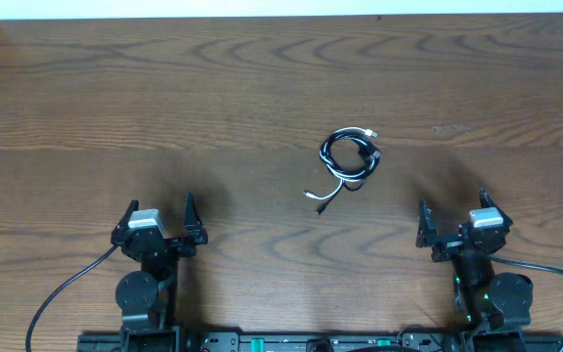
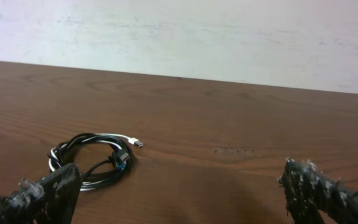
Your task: Untangle cables
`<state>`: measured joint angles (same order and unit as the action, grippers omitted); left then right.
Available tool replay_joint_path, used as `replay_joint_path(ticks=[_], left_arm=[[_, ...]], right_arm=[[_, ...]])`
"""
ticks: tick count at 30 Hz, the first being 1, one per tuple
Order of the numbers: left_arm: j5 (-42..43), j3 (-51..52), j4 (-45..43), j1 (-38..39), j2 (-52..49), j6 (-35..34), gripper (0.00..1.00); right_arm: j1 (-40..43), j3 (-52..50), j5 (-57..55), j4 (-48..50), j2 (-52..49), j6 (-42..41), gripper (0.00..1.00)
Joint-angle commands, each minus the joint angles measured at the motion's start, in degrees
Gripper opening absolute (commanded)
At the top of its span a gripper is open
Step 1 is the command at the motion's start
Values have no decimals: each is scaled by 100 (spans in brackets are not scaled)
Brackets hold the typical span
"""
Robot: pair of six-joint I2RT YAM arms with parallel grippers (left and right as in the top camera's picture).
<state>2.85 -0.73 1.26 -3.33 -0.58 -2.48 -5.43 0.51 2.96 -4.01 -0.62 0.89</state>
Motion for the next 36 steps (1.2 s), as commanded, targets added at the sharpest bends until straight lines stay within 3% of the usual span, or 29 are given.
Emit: replay_joint_path(ticks=[1,36], left_arm=[[-74,50,273,2,24,120,99],[-2,-140,238,2,-308,118,99]], right_arm=[[-24,-20,-24,-9,31,46,99],[-24,-20,107,-4,31,-22,99]])
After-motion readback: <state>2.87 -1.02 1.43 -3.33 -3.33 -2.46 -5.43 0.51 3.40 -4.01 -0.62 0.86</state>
